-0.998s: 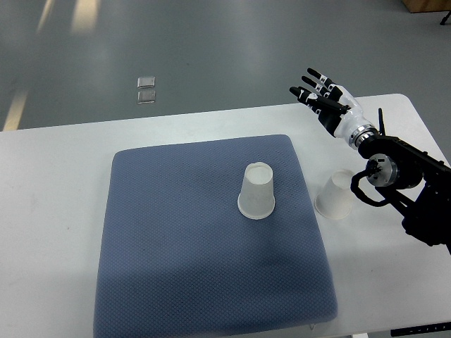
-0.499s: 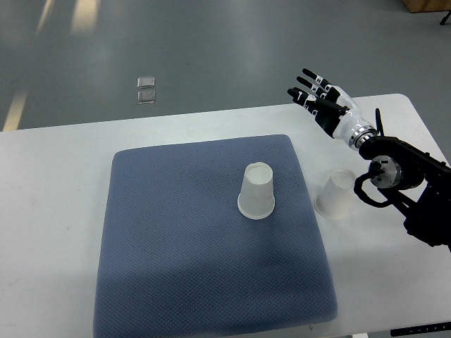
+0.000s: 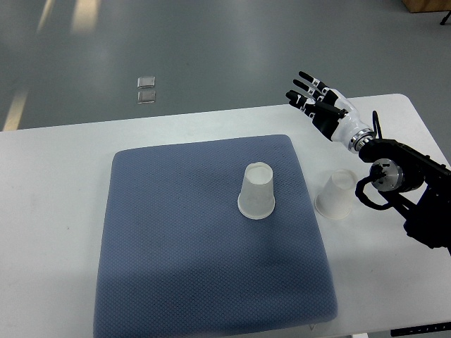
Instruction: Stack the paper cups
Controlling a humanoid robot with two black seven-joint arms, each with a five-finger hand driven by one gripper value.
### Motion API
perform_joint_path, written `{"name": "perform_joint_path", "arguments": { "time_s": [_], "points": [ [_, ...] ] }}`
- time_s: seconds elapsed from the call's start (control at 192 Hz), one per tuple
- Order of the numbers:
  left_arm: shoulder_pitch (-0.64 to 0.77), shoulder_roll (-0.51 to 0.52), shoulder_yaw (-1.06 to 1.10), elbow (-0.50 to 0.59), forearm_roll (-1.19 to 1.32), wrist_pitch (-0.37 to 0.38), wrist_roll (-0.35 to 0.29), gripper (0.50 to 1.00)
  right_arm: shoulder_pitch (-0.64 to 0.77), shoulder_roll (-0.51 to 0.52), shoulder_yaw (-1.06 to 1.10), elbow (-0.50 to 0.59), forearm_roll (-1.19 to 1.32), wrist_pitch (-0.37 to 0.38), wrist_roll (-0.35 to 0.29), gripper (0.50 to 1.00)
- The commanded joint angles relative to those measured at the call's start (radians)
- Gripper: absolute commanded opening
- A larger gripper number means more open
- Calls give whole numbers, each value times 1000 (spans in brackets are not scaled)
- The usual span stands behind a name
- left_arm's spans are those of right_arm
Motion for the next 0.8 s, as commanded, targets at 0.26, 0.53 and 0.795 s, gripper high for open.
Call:
{"name": "perform_joint_path", "arguments": {
  "time_s": [0.26, 0.53, 0.795],
  "points": [
    [0, 0, 0, 0, -1, 0, 0, 1000, 1, 3, -1, 2, 0, 0, 21, 921],
    [0, 0, 0, 0, -1, 0, 0, 1000, 13, -27, -23, 17, -15, 15, 18, 924],
    [0, 0, 0, 0, 0, 0, 0, 1000, 39, -262, -75, 84, -383, 254, 15, 919]
  ]
}}
